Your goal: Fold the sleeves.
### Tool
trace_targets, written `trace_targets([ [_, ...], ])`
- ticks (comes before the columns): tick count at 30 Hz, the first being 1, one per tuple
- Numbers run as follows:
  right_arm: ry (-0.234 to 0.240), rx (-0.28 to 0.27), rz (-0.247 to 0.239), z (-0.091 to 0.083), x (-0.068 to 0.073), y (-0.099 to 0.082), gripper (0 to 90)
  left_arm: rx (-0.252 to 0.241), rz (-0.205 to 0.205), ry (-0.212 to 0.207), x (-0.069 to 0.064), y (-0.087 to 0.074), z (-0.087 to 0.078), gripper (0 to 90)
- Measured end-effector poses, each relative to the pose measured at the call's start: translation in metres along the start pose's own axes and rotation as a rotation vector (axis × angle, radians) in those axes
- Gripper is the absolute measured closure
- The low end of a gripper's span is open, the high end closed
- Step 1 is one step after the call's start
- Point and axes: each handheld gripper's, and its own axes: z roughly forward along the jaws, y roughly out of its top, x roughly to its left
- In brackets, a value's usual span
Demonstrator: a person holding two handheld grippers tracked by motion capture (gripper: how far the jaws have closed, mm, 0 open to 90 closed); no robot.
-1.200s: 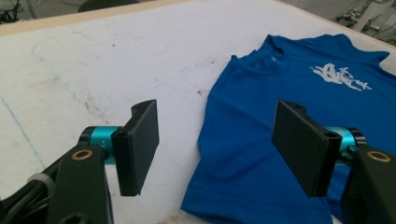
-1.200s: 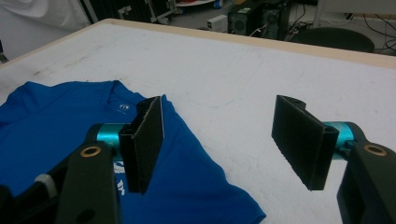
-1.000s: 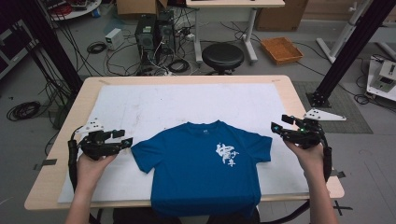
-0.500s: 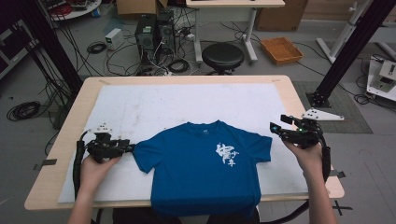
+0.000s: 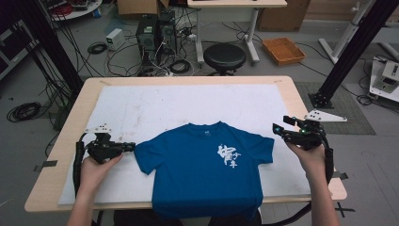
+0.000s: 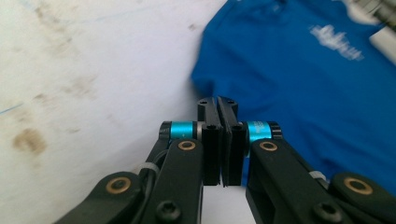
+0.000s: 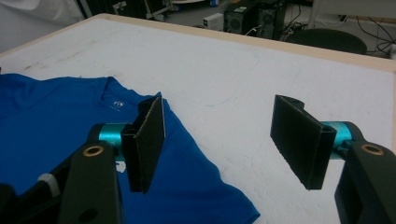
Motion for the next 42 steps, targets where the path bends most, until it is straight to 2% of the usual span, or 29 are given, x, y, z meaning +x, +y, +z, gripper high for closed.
trace_targets([
  [1, -0.002, -0.001, 0.001, -0.001, 0.000, 0.000, 35.1, 0.000, 0.000, 0.000, 0.000, 0.000, 0.000, 88.3],
  [2, -0.002, -0.005, -0.001, -0.001, 0.000, 0.001, 35.3, -0.013, -0.002, -0.019, -0.005, 0.004, 0.000, 88.3],
  [3, -0.005, -0.007, 0.001, -0.002, 0.000, 0.001, 35.3, -0.026, 0.012, -0.046, -0.016, 0.012, 0.003, 88.3],
  [5, -0.005, -0.009, 0.003, -0.003, -0.001, 0.001, 35.4, -0.028, 0.019, -0.069, -0.028, 0.021, 0.010, 88.3],
  [7, -0.005, -0.013, 0.001, -0.004, -0.001, 0.001, 35.4, -0.024, 0.020, -0.084, -0.034, 0.025, 0.015, 88.3],
  [12, -0.006, -0.019, 0.002, -0.006, -0.002, 0.002, 35.5, -0.019, -0.012, -0.175, -0.061, 0.043, 0.047, 88.3],
  [13, -0.006, -0.022, 0.002, -0.006, -0.002, 0.002, 35.5, -0.012, -0.035, -0.201, -0.070, 0.049, 0.062, 88.3],
  [14, -0.009, -0.020, 0.005, -0.006, -0.002, 0.002, 35.4, -0.012, -0.035, -0.201, -0.070, 0.049, 0.062, 88.3],
  [17, -0.013, -0.017, 0.004, -0.006, -0.002, 0.001, 35.5, -0.004, -0.070, -0.210, -0.077, 0.055, 0.086, 88.3],
  [18, -0.013, -0.015, 0.002, -0.005, -0.002, 0.001, 35.6, -0.011, -0.103, -0.214, -0.078, 0.056, 0.102, 88.3],
  [19, -0.014, -0.014, 0.000, -0.005, -0.002, 0.001, 35.6, -0.012, -0.115, -0.221, -0.077, 0.055, 0.109, 88.2],
  [21, -0.020, -0.010, -0.001, -0.004, -0.002, 0.000, 35.8, -0.017, -0.126, -0.226, -0.077, 0.054, 0.116, 88.2],
  [23, -0.023, -0.006, 0.004, -0.004, -0.002, 0.000, 35.8, -0.021, -0.119, -0.228, -0.078, 0.053, 0.125, 87.5],
  [25, -0.026, -0.007, 0.006, -0.003, -0.003, -0.001, 35.9, -0.056, -0.097, -0.245, -0.081, 0.053, 0.128, 78.7],
  [26, -0.026, -0.007, 0.006, -0.003, -0.003, -0.001, 35.9, -0.073, -0.091, -0.245, -0.082, 0.054, 0.128, 78.7],
  [27, -0.035, -0.005, 0.014, -0.003, -0.004, -0.002, 35.9, -0.090, -0.077, -0.239, -0.083, 0.054, 0.127, 69.1],
  [28, -0.040, -0.003, 0.016, -0.003, -0.005, -0.002, 35.9, -0.106, -0.058, -0.229, -0.084, 0.055, 0.125, 66.4],
  [29, -0.044, -0.002, 0.026, -0.003, -0.006, -0.003, 35.8, -0.123, -0.007, -0.187, -0.085, 0.056, 0.116, 66.0],
  [30, -0.044, -0.002, 0.026, -0.003, -0.006, -0.003, 35.8, -0.123, -0.007, -0.187, -0.085, 0.056, 0.116, 64.1],
  [31, -0.047, -0.001, 0.036, -0.003, -0.007, -0.004, 35.8, -0.144, 0.042, -0.131, -0.085, 0.056, 0.105, 61.0],
  [32, -0.049, 0.005, 0.048, -0.003, -0.008, -0.005, 35.8, -0.150, 0.076, -0.099, -0.084, 0.056, 0.099, 59.4],
  [33, -0.052, 0.008, 0.054, -0.003, -0.010, -0.006, 35.6, -0.150, 0.076, -0.099, -0.084, 0.056, 0.099, 57.8],
  [36, -0.078, 0.019, 0.073, -0.002, -0.012, -0.008, 31.7, -0.171, 0.159, 0.011, -0.082, 0.050, 0.078, 54.9],
  [37, -0.092, 0.035, 0.102, 0.001, -0.015, -0.010, 31.2, -0.172, 0.189, 0.047, -0.080, 0.047, 0.071, 52.6],
  [38, -0.098, 0.049, 0.117, 0.002, -0.017, -0.012, 31.4, -0.183, 0.218, 0.114, -0.075, 0.039, 0.057, 52.1],
  [39, -0.098, 0.049, 0.117, 0.002, -0.017, -0.012, 31.4, -0.183, 0.218, 0.114, -0.075, 0.039, 0.057, 51.5],
  [40, -0.098, 0.073, 0.126, 0.005, -0.021, -0.015, 36.4, -0.187, 0.224, 0.133, -0.071, 0.035, 0.051, 50.2],
  [41, -0.101, 0.084, 0.127, 0.007, -0.022, -0.018, 36.7, -0.184, 0.233, 0.166, -0.063, 0.026, 0.040, 48.8],
  [42, -0.101, 0.084, 0.127, 0.007, -0.022, -0.018, 36.7, -0.184, 0.233, 0.166, -0.063, 0.026, 0.040, 47.4],
])
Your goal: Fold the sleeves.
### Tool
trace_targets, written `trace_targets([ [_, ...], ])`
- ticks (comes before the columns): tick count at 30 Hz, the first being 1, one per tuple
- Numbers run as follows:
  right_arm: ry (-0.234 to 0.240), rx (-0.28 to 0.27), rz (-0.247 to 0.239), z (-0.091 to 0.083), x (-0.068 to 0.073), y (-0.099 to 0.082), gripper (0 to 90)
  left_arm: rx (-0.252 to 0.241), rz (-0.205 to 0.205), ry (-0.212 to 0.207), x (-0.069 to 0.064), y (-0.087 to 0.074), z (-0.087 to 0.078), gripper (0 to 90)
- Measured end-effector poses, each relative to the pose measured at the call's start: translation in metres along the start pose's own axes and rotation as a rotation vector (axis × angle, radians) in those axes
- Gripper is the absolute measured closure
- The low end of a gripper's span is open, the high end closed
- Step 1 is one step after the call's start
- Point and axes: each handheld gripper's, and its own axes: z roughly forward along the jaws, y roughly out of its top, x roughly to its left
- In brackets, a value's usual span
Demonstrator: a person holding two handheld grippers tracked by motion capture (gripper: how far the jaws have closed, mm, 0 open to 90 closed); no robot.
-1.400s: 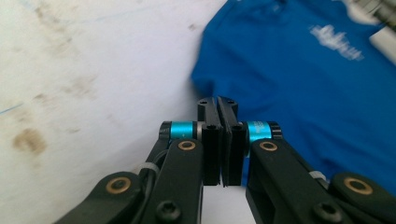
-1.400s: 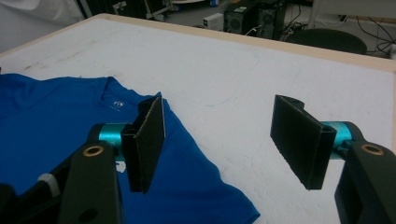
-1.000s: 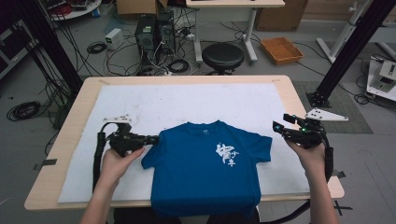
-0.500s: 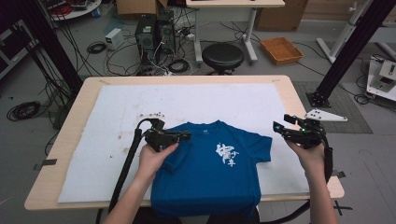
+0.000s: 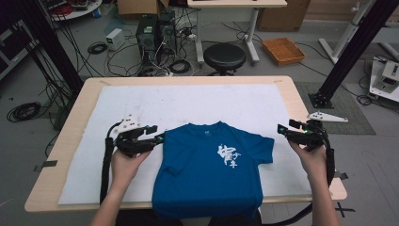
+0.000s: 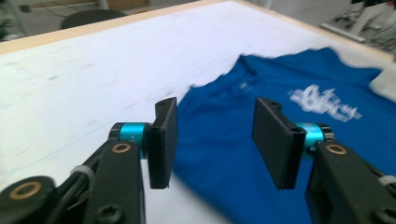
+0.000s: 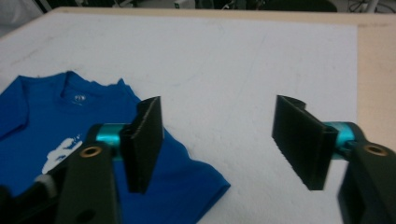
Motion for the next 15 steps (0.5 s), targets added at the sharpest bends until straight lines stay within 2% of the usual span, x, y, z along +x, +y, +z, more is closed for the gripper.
trace_targets([
  [1, 0.003, 0.028, 0.007, 0.005, -0.003, -0.003, 38.6, 0.004, -0.001, 0.008, 0.004, -0.005, -0.005, 45.9],
  [2, 0.003, 0.028, 0.007, 0.005, -0.003, -0.003, 38.6, 0.007, -0.005, 0.019, 0.008, -0.009, -0.009, 45.9],
  [4, 0.027, 0.077, 0.000, 0.013, -0.006, -0.009, 50.7, 0.016, -0.004, 0.042, 0.016, -0.016, -0.017, 43.8],
  [7, 0.023, 0.110, -0.006, 0.019, -0.008, -0.012, 55.2, 0.010, -0.029, 0.045, 0.026, -0.023, -0.026, 43.8],
  [8, 0.023, 0.145, 0.009, 0.026, -0.011, -0.017, 57.7, 0.009, -0.044, 0.045, 0.031, -0.026, -0.029, 43.8],
  [12, 0.025, 0.208, 0.031, 0.039, -0.013, -0.024, 63.3, 0.018, -0.055, 0.038, 0.034, -0.029, -0.028, 43.8],
  [15, 0.008, 0.227, 0.029, 0.044, -0.013, -0.026, 65.6, 0.024, -0.059, 0.030, 0.034, -0.030, -0.026, 43.8],
])
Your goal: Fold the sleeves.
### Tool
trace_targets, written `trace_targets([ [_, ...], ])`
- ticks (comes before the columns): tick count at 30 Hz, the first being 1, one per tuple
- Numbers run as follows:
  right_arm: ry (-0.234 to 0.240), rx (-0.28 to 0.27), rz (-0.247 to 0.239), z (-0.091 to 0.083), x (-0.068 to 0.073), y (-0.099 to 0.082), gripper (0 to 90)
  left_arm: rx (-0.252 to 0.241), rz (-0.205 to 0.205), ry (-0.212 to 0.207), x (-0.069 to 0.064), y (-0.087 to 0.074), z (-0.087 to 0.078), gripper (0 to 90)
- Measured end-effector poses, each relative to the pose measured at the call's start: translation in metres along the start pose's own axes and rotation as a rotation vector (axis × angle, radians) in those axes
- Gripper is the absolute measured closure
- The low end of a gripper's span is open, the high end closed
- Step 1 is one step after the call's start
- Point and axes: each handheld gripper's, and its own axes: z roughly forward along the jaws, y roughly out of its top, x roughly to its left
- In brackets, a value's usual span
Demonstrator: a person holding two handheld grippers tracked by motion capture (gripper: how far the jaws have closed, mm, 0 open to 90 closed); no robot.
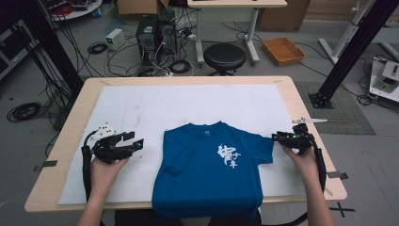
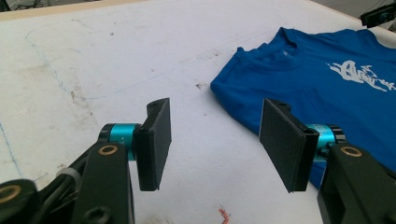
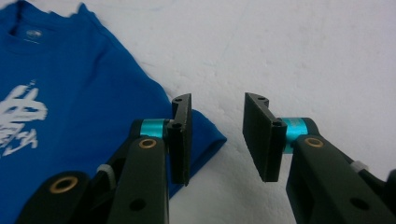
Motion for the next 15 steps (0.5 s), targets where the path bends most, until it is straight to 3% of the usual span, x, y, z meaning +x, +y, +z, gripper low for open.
trace_targets([
  [2, 0.000, 0.029, -0.001, 0.006, 0.001, -0.001, 69.3, 0.008, 0.008, -0.005, 0.000, 0.000, 0.001, 43.8],
  [3, 0.005, 0.044, -0.019, 0.009, 0.002, -0.002, 76.5, 0.010, 0.006, -0.007, 0.000, 0.000, 0.002, 43.8],
  [6, 0.018, 0.040, -0.033, 0.008, 0.005, -0.002, 87.4, 0.016, 0.003, -0.010, 0.000, 0.000, 0.003, 43.8],
  [10, 0.032, 0.005, -0.034, 0.001, 0.009, 0.001, 88.0, 0.007, -0.005, -0.016, 0.001, 0.000, 0.001, 43.8],
  [12, 0.048, -0.041, -0.027, -0.012, 0.020, 0.007, 88.1, 0.005, -0.007, -0.016, 0.002, 0.000, 0.001, 43.8],
  [15, 0.060, -0.062, -0.049, -0.021, 0.042, 0.017, 88.1, 0.005, -0.012, -0.023, 0.002, 0.001, 0.001, 43.8],
])
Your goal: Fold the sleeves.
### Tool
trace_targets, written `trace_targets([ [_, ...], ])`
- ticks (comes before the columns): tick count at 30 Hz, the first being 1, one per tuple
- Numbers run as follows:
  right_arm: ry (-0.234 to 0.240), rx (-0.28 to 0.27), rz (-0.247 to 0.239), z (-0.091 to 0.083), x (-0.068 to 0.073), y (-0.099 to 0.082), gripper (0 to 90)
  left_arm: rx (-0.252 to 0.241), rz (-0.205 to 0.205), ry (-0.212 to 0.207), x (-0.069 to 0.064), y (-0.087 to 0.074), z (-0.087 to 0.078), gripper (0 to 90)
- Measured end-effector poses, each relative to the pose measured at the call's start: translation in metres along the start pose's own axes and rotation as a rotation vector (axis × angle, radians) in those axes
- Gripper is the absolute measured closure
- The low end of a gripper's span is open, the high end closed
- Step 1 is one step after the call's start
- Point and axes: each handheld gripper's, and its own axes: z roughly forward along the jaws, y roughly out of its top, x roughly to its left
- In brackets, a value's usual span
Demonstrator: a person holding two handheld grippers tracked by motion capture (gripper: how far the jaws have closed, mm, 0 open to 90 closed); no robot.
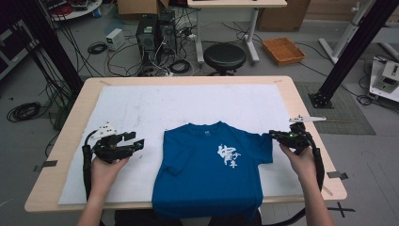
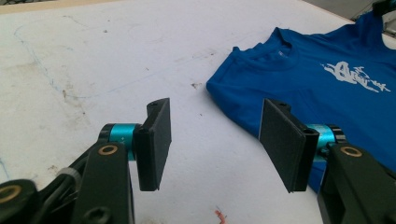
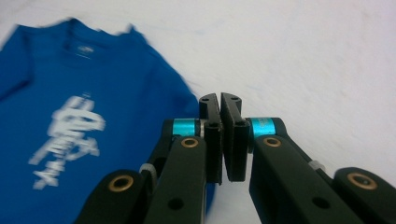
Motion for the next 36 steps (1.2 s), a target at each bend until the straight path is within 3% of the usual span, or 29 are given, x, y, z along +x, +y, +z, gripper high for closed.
trace_targets([
  [1, 0.000, 0.000, 0.000, 0.000, 0.000, 0.000, 88.1, 0.000, -0.003, 0.000, 0.000, 0.000, 0.000, 43.8],
  [2, -0.001, -0.003, -0.021, -0.001, 0.009, 0.004, 88.1, 0.002, -0.004, -0.003, 0.000, 0.001, 0.001, 43.8],
  [3, -0.001, 0.007, -0.056, 0.000, 0.030, 0.012, 88.1, 0.006, -0.005, -0.005, 0.001, 0.001, 0.001, 43.8],
  [9, -0.012, 0.040, -0.158, 0.020, 0.096, 0.032, 87.9, 0.026, -0.010, -0.026, -0.001, 0.002, 0.006, 43.8],
  [10, -0.012, 0.050, -0.174, 0.026, 0.106, 0.035, 87.5, 0.030, -0.011, -0.033, -0.002, 0.002, 0.007, 43.8],
  [11, -0.012, 0.050, -0.174, 0.026, 0.106, 0.035, 87.5, 0.032, -0.012, -0.032, -0.003, 0.002, 0.008, 43.8],
  [13, -0.010, 0.068, -0.200, 0.040, 0.124, 0.038, 81.5, 0.039, -0.009, -0.039, -0.004, 0.003, 0.010, 43.8],
  [14, 0.015, 0.079, -0.213, 0.052, 0.135, 0.041, 74.2, 0.042, -0.010, -0.042, -0.005, 0.003, 0.010, 43.8],
  [19, 0.035, 0.047, -0.228, 0.055, 0.139, 0.042, 70.6, 0.045, -0.009, -0.046, -0.005, 0.002, 0.011, 43.8],
  [22, 0.024, 0.015, -0.219, 0.040, 0.124, 0.035, 68.8, 0.052, -0.010, -0.047, -0.005, 0.002, 0.014, 43.8],
  [23, 0.024, 0.015, -0.219, 0.040, 0.124, 0.035, 68.8, 0.057, -0.007, -0.051, -0.005, 0.002, 0.015, 43.8],
  [25, 0.028, 0.022, -0.211, 0.032, 0.110, 0.024, 68.2, 0.069, -0.008, -0.051, -0.007, 0.001, 0.018, 43.8],
  [30, 0.054, 0.078, -0.217, 0.045, 0.103, 0.011, 69.4, 0.075, -0.002, -0.056, -0.010, 0.002, 0.021, 43.8],
  [32, 0.063, 0.124, -0.243, 0.058, 0.108, 0.006, 70.4, 0.076, -0.003, -0.055, -0.012, 0.002, 0.022, 43.8],
  [33, 0.050, 0.161, -0.280, 0.070, 0.114, 0.004, 70.6, 0.076, -0.002, -0.055, -0.012, 0.002, 0.022, 43.8],
  [36, 0.035, 0.192, -0.301, 0.081, 0.118, 0.004, 70.6, 0.080, -0.003, -0.056, -0.012, 0.002, 0.022, 43.8],
])
